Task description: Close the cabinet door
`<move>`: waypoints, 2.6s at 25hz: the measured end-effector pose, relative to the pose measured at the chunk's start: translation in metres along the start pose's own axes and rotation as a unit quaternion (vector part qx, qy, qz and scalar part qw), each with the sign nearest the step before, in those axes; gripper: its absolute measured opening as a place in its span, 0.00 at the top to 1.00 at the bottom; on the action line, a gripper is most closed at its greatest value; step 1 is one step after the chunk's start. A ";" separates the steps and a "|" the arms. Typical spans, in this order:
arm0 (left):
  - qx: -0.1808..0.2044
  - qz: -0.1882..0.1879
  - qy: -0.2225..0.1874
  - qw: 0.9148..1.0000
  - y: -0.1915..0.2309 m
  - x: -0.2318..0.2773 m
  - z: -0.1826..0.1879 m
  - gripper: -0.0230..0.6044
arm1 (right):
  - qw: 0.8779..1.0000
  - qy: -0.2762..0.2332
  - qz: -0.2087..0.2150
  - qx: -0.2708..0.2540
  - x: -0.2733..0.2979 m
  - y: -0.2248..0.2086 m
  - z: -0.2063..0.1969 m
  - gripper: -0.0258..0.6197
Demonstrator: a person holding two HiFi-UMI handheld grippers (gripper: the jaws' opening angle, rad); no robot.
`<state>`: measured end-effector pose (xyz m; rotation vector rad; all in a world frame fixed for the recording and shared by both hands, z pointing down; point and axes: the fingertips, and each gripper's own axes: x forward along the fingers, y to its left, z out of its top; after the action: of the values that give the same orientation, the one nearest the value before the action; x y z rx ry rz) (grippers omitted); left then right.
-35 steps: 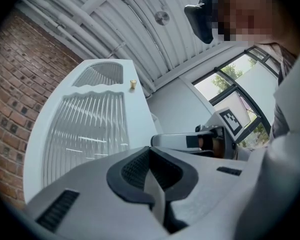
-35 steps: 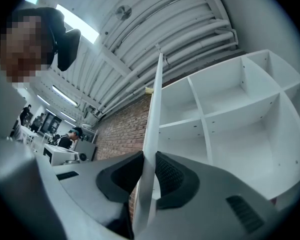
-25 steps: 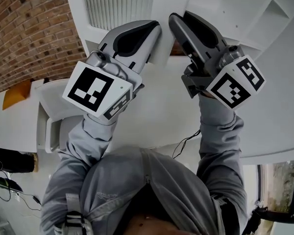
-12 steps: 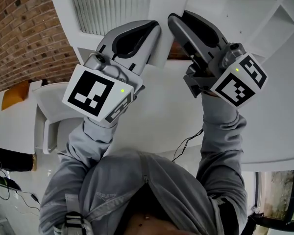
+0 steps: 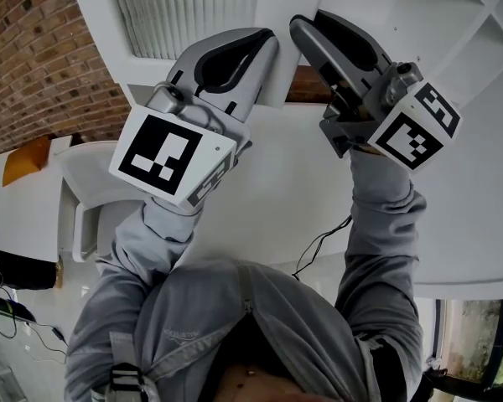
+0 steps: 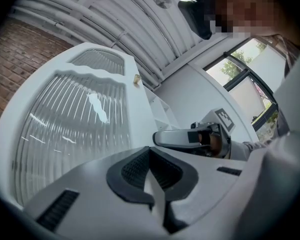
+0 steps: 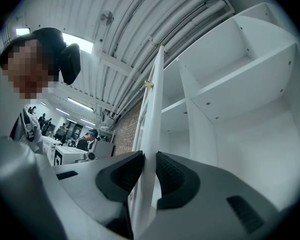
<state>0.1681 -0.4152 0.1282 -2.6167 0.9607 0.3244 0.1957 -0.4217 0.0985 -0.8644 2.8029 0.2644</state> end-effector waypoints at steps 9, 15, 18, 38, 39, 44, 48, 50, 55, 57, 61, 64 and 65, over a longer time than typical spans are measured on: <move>0.005 0.016 0.011 1.000 0.005 0.014 -0.008 0.96 | 1.000 0.006 0.007 0.000 0.002 -0.018 -0.005 0.80; 0.011 0.024 0.014 1.000 0.011 0.024 -0.012 0.96 | 1.000 0.005 0.010 0.005 0.007 -0.030 -0.008 0.80; 0.011 0.029 0.017 0.999 0.014 0.027 -0.014 0.96 | 1.000 0.006 0.010 0.002 0.009 -0.034 -0.008 0.80; 0.016 0.056 0.027 0.998 0.034 0.048 -0.023 0.96 | 1.000 0.010 0.002 0.013 0.027 -0.062 -0.016 0.79; 0.016 0.057 0.027 0.998 0.036 0.049 -0.024 0.96 | 1.000 0.011 0.001 0.013 0.029 -0.063 -0.016 0.79; 0.017 0.064 0.030 0.997 0.044 0.053 -0.028 0.96 | 1.000 0.011 -0.004 0.017 0.035 -0.070 -0.019 0.78; 0.017 0.066 0.031 0.997 0.045 0.054 -0.030 0.96 | 1.000 0.008 -0.011 0.018 0.035 -0.073 -0.021 0.78; 0.018 0.067 0.031 0.997 0.045 0.055 -0.031 0.96 | 1.000 0.006 -0.016 0.016 0.035 -0.074 -0.021 0.78; 0.023 0.065 0.030 0.997 0.042 0.058 -0.029 0.96 | 1.000 0.001 -0.028 0.014 0.034 -0.075 -0.019 0.77; 0.025 0.064 0.029 0.997 0.041 0.059 -0.027 0.96 | 0.999 0.000 -0.035 0.010 0.033 -0.074 -0.018 0.76; 0.025 0.064 0.029 0.997 0.039 0.060 -0.027 0.96 | 0.998 -0.010 -0.057 -0.009 0.031 -0.073 -0.017 0.76; 0.018 0.067 0.033 0.997 0.042 0.060 -0.031 0.96 | 0.993 -0.007 -0.097 -0.068 0.028 -0.074 -0.018 0.76; 0.016 0.067 0.034 0.997 0.043 0.059 -0.033 0.96 | 0.991 -0.006 -0.104 -0.080 0.029 -0.075 -0.018 0.76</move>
<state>0.1873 -0.4929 0.1291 -2.5543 1.1588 0.2506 0.2126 -0.5019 0.1012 -1.1776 2.6805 0.4642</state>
